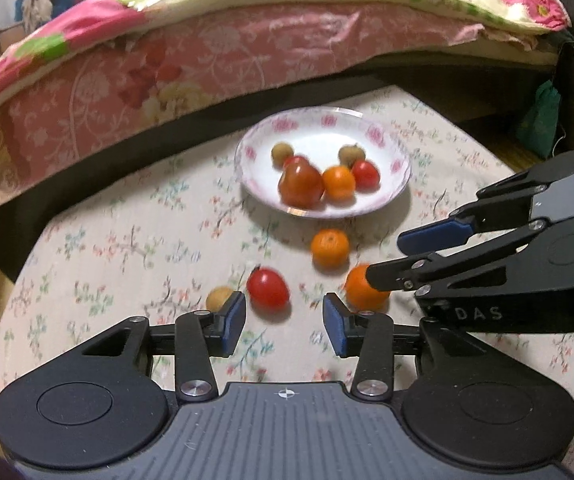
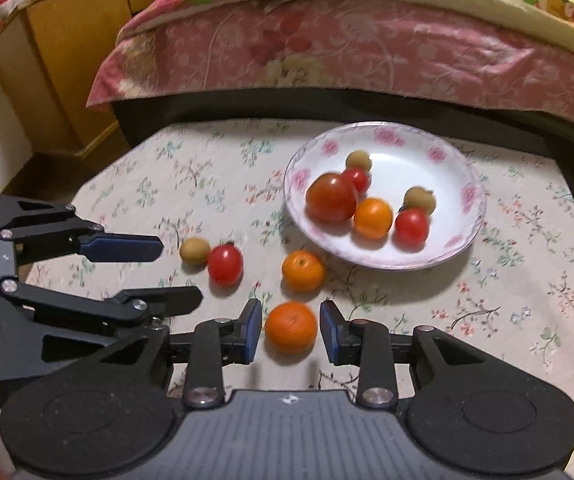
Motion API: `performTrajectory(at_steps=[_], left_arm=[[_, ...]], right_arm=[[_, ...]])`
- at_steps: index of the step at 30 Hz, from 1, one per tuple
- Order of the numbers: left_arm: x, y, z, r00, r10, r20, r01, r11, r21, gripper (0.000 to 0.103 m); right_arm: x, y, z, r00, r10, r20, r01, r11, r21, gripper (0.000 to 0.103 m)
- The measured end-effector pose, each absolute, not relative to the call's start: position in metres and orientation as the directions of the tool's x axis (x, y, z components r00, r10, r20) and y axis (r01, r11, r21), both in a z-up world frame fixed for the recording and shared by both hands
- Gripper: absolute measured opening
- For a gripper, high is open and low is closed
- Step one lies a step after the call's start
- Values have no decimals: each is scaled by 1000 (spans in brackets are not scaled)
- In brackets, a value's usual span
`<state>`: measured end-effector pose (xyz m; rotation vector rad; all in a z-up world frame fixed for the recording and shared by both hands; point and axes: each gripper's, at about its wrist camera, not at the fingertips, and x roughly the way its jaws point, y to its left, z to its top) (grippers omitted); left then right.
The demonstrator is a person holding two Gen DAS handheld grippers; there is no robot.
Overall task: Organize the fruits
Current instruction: 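Move both grippers back toward the remaining fruits on the cloth, then grasp a small orange with the right gripper while the left gripper grasps the last brown fruit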
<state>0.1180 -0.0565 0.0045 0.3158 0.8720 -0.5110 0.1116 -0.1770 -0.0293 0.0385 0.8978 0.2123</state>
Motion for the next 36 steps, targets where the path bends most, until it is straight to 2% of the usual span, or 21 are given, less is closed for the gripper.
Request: performTrajectory(at_steps=[12, 23, 31, 36], left_arm=[[138, -38, -19, 531, -271, -803, 534, 843, 68, 56], [163, -41, -42, 504, -267, -821, 551, 831, 69, 54], [166, -44, -44, 494, -281, -823, 551, 834, 45, 39], [159, -45, -38, 492, -286, -823, 568, 821, 54, 37]], right_arm=[[126, -173, -57, 551, 210, -808, -198, 973, 119, 35], [130, -177, -65, 533, 237, -812, -204, 968, 148, 36], [128, -179, -64, 533, 240, -811, -208, 967, 150, 35], [126, -181, -63, 531, 236, -814, -206, 968, 146, 35]])
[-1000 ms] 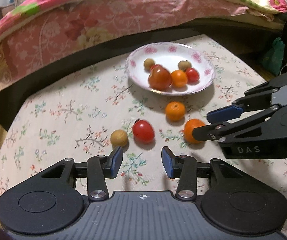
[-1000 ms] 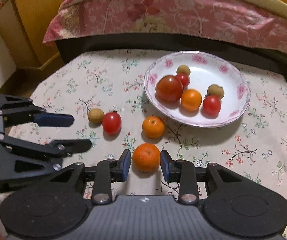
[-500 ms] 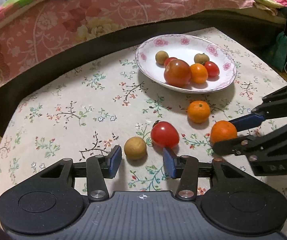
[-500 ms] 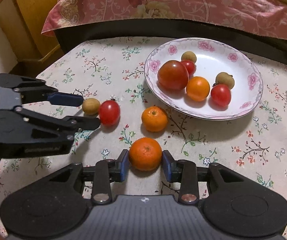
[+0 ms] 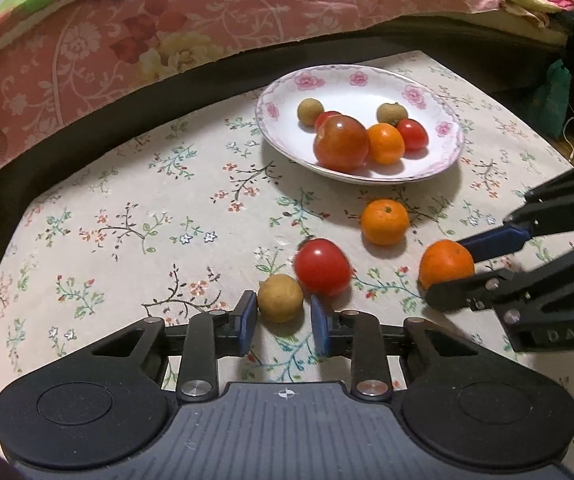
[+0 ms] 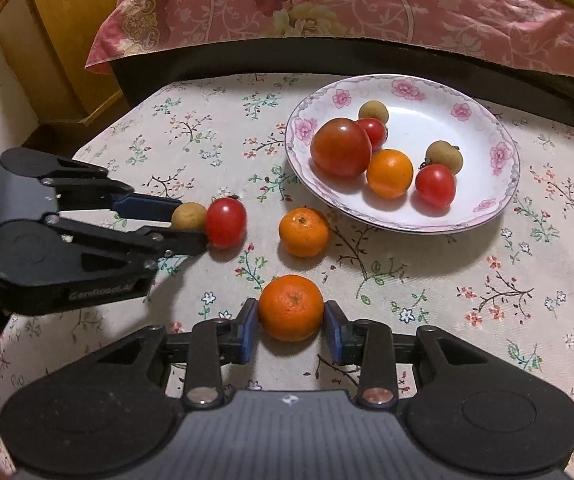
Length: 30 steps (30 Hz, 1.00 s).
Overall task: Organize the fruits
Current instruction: 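Grasp a small orange with the right gripper while the left gripper grasps the last brown fruit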
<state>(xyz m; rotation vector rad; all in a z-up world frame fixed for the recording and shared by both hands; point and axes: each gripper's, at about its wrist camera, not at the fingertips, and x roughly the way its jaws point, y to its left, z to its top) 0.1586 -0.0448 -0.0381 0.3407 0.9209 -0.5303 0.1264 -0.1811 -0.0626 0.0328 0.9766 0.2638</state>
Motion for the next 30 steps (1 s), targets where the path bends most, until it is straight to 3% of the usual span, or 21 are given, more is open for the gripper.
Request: performTrajectory(at_steps=[5, 14, 18, 30], left_arm=[[150, -47, -33, 487, -293, -823, 584, 810, 57, 36], [163, -47, -42, 502, -283, -817, 549, 835, 48, 44], [162, -50, -42, 499, -290, -817, 555, 830, 44, 35], [129, -53, -31, 456, -320, -831, 592, 806, 15, 35]], right_arm=[[121, -182, -59, 531, 240, -813, -210, 966, 148, 35], [120, -184, -62, 527, 246, -813, -207, 966, 158, 35], [120, -186, -63, 525, 245, -815, -205, 966, 158, 35], [111, -184, -59, 518, 247, -819, -233, 962, 142, 35]])
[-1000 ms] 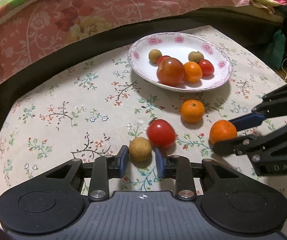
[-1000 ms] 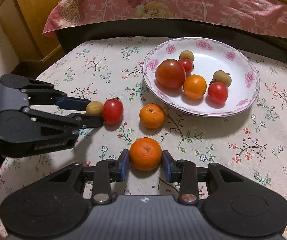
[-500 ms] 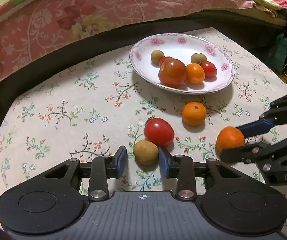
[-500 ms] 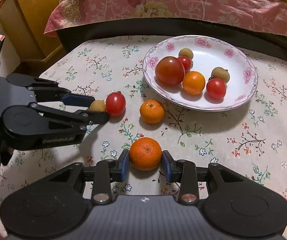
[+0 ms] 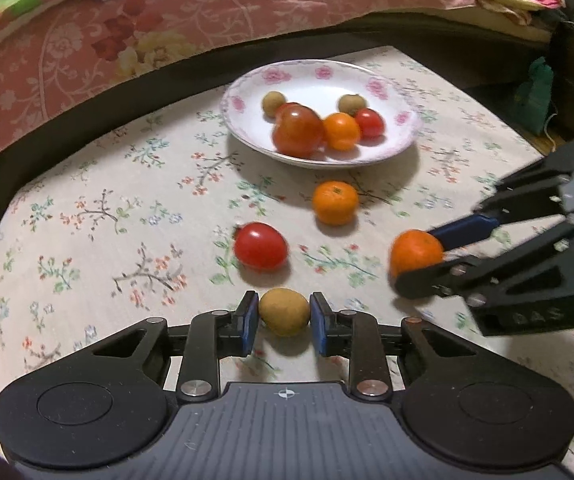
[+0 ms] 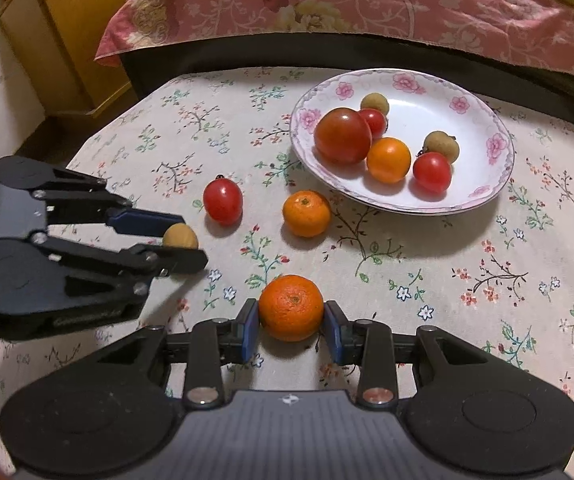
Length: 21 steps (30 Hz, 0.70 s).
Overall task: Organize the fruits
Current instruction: 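Grasp a small orange with the right gripper while the left gripper grasps the last brown fruit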
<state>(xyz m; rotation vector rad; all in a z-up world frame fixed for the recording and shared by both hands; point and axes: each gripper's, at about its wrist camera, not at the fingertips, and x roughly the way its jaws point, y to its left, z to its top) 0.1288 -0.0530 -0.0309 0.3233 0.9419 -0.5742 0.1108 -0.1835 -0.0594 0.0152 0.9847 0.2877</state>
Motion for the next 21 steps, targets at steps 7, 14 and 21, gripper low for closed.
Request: performTrajectory(at_steps=[7, 14, 21], left_arm=[[101, -57, -33, 431, -329, -840, 602, 798, -4, 35], [98, -56, -35, 427, -331, -842, 617, 787, 3, 38], [92, -52, -34, 418, -327, -847, 631, 776, 12, 49]], right_arm=[[95, -181, -62, 509, 239, -827, -271, 956, 110, 35], [96, -181, -61, 497, 246, -832, -283, 953, 113, 35], [95, -184, -61, 495, 263, -828, -289, 949, 129, 37]])
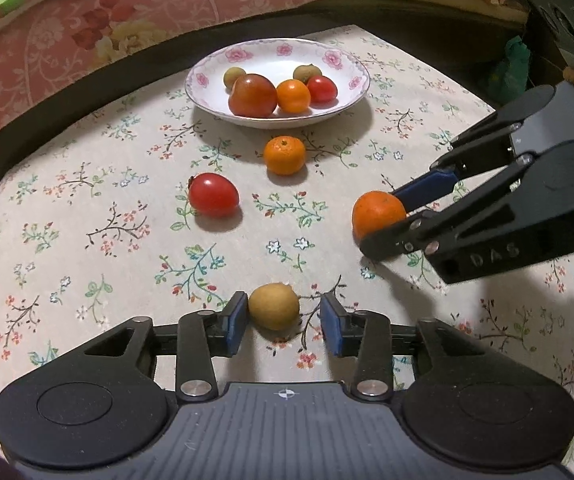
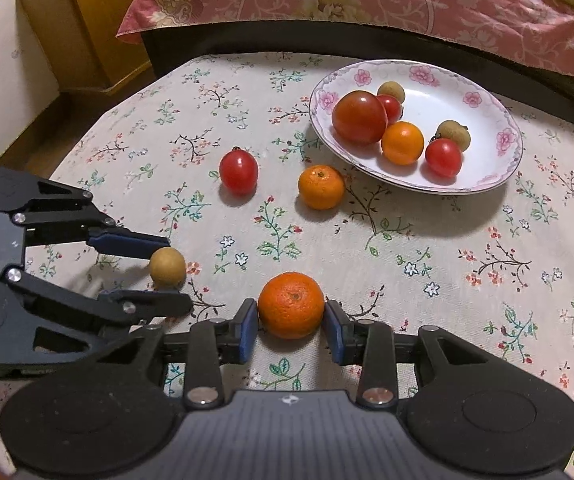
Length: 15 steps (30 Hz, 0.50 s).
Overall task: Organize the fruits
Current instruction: 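Grasp a small orange with the right gripper while the left gripper grasps the last brown fruit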
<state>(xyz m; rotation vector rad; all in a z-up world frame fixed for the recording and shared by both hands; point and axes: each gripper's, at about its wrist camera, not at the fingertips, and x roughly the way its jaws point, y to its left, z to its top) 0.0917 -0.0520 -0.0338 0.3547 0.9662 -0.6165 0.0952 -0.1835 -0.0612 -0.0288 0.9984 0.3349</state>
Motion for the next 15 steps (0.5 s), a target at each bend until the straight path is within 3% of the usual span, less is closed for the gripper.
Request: performTrajectory(at_steps=[3, 15], left_arm=[[92, -51, -35, 417, -327, -848, 629, 777, 9, 52], [95, -47, -35, 415, -329, -848, 611, 792, -9, 52]], right_arm=[[96, -183, -61, 498, 267, -825, -290, 948, 131, 41], [96, -182, -62, 499, 268, -824, -296, 946, 128, 41]])
